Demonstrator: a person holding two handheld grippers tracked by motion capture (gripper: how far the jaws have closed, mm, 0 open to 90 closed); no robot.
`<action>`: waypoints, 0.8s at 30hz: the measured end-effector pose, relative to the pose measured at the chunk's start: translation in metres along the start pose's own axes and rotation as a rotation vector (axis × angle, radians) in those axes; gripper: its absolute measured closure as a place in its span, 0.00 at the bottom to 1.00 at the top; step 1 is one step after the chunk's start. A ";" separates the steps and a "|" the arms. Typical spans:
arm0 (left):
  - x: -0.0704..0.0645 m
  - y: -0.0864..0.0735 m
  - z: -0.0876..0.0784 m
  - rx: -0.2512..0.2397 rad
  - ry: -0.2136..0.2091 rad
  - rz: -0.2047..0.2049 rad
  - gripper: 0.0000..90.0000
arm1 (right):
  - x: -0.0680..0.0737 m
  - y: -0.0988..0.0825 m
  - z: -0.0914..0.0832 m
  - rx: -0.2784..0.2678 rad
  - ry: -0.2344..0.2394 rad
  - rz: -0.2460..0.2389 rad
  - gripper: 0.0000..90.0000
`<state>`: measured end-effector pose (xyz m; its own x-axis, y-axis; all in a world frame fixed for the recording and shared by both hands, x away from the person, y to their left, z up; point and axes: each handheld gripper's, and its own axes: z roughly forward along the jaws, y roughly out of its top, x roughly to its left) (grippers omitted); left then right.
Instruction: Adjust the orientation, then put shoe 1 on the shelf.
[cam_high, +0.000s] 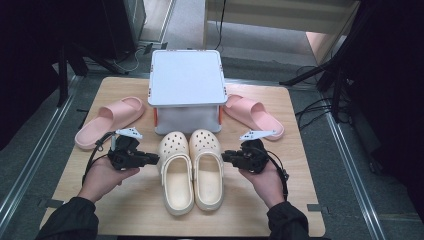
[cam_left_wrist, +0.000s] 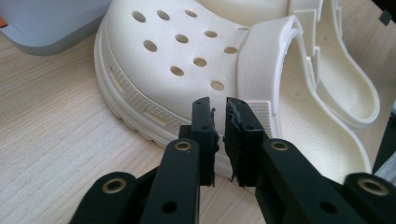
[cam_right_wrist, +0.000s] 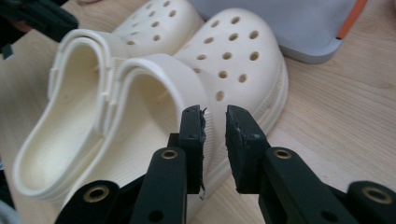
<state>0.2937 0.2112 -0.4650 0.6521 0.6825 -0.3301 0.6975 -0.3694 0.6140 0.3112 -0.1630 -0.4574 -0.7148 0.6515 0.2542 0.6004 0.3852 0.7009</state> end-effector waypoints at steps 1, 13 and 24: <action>0.000 0.000 0.000 0.000 0.000 0.000 0.90 | 0.003 0.000 -0.002 -0.002 0.008 -0.006 0.85; 0.014 0.050 -0.019 -0.071 0.010 0.010 0.92 | 0.032 0.001 -0.007 -0.004 0.058 -0.058 0.75; 0.029 0.095 -0.043 -0.102 0.034 0.006 0.96 | 0.056 -0.004 0.004 0.022 0.077 -0.063 0.69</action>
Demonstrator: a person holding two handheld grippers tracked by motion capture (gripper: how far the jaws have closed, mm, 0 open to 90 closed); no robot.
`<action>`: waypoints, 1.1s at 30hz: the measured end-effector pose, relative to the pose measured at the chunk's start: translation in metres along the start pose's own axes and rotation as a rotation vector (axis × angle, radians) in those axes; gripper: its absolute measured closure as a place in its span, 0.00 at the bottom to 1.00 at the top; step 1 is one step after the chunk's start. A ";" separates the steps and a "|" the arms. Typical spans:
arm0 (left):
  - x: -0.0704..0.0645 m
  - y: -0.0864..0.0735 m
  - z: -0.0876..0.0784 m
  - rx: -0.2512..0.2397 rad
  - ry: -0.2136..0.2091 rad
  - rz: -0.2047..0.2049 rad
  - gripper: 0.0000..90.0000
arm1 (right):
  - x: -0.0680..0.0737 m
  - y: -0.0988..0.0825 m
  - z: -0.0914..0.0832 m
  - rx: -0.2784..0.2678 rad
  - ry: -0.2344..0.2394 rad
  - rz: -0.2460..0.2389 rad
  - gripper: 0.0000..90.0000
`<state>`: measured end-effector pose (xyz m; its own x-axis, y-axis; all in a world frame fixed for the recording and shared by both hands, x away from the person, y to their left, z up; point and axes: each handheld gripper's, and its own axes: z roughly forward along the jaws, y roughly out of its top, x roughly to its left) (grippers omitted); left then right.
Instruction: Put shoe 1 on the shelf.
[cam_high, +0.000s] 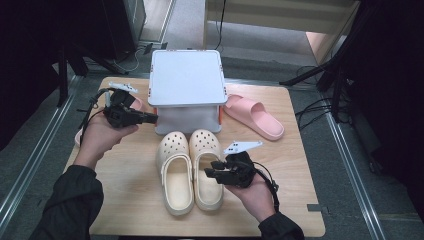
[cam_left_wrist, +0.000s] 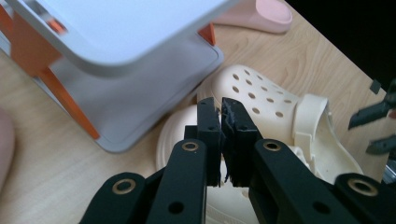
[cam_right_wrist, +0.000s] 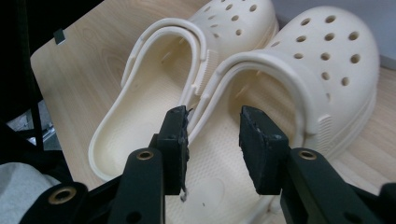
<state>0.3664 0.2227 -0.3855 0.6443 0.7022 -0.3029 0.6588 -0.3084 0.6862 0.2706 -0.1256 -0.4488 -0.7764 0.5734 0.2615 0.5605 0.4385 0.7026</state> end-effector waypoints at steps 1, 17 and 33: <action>0.002 0.004 -0.001 -0.003 0.005 -0.001 0.96 | 0.001 -0.001 0.002 0.004 -0.001 0.001 0.68; 0.024 0.042 0.005 0.012 0.052 0.033 0.96 | 0.014 -0.013 0.030 0.049 -0.065 0.066 0.53; 0.038 0.043 0.010 0.022 0.079 0.048 0.97 | 0.023 -0.002 0.068 0.033 -0.160 0.145 0.38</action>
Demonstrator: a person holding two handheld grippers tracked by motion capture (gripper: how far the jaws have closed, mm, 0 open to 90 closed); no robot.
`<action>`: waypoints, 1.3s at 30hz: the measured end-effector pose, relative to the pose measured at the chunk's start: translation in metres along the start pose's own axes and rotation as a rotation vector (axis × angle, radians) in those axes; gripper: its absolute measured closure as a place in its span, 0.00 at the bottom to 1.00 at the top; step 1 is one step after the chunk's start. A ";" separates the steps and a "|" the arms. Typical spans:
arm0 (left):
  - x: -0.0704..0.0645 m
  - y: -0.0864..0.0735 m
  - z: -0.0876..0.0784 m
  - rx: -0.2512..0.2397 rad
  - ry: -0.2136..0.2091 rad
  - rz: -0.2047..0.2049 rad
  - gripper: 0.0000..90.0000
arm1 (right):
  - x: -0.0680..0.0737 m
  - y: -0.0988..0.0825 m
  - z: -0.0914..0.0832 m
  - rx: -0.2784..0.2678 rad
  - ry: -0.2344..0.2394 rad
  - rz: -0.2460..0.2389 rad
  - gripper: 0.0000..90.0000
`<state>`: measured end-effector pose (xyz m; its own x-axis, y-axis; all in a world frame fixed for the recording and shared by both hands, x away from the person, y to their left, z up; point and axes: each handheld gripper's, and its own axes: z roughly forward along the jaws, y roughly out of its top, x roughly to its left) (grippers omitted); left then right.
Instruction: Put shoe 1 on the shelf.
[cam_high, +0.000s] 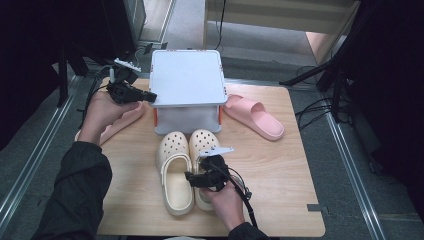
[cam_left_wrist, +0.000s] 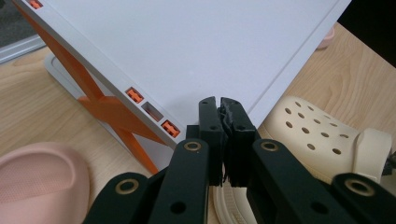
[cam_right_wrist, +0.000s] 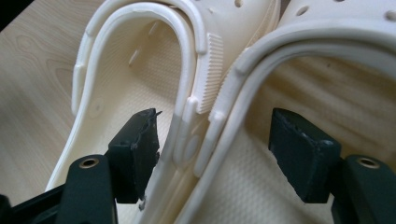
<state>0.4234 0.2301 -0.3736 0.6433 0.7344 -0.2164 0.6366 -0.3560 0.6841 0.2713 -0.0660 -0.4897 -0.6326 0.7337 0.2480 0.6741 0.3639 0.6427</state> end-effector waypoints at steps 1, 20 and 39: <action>0.000 0.000 0.000 -0.001 0.002 -0.002 0.97 | 0.002 0.000 0.005 -0.002 -0.011 0.002 0.38; -0.002 -0.002 0.000 -0.009 0.007 0.004 0.98 | 0.005 0.004 0.020 -0.019 -0.065 0.042 0.62; 0.000 -0.003 0.000 -0.012 -0.005 -0.020 0.99 | -0.011 0.015 0.002 0.046 -0.056 0.007 0.74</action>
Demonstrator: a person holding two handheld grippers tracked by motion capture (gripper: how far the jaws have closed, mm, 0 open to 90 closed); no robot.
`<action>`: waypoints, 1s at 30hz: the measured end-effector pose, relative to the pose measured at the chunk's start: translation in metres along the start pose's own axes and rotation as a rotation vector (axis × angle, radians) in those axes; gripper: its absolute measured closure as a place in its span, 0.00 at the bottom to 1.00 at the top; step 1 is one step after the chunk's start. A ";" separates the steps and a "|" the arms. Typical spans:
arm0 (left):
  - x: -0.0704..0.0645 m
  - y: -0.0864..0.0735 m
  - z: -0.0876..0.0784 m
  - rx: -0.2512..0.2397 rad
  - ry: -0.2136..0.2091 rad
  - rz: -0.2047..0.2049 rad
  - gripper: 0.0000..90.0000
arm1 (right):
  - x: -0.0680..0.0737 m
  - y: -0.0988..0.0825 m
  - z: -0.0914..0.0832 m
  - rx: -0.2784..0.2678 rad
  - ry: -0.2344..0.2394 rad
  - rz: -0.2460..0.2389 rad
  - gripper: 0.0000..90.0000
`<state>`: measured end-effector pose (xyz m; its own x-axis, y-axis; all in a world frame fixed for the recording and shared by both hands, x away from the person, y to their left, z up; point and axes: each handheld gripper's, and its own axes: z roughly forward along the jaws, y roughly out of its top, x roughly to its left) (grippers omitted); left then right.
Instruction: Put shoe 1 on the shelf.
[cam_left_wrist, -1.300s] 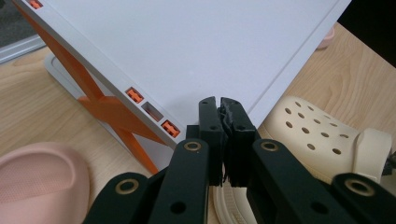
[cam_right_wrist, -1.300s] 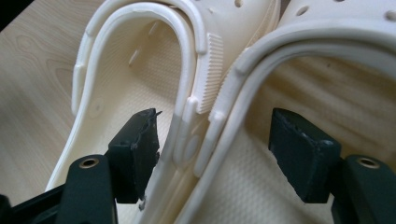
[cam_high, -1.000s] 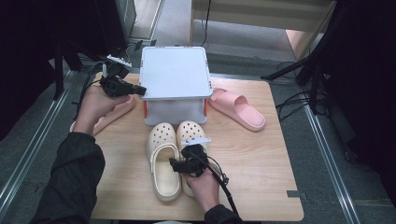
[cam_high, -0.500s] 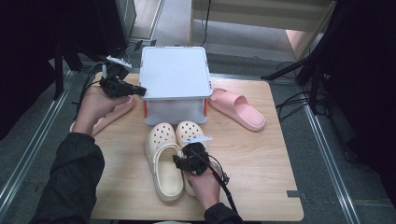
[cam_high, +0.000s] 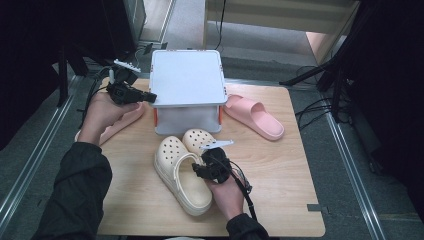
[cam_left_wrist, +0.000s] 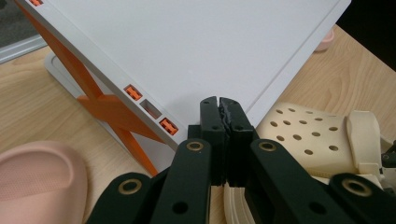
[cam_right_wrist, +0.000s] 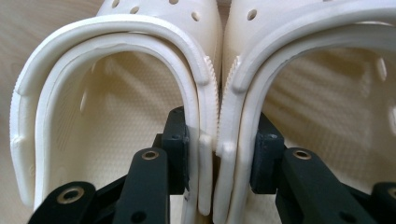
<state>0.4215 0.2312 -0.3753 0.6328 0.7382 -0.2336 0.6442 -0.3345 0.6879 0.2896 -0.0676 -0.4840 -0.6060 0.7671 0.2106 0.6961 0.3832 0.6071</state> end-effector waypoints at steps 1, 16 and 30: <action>0.000 0.000 0.000 0.000 0.000 0.000 0.99 | 0.000 0.003 -0.003 0.011 0.007 -0.009 0.74; 0.001 0.000 0.000 -0.002 -0.009 -0.023 0.99 | -0.016 0.061 -0.003 -0.042 -0.005 -0.048 0.74; 0.002 -0.001 0.000 -0.006 -0.016 -0.023 0.99 | -0.040 0.099 0.036 -0.061 -0.100 0.008 0.74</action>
<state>0.4224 0.2334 -0.3764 0.6250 0.7359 -0.2602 0.6560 -0.3145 0.6861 0.3967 -0.0417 -0.4604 -0.5569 0.8186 0.1406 0.6743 0.3467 0.6520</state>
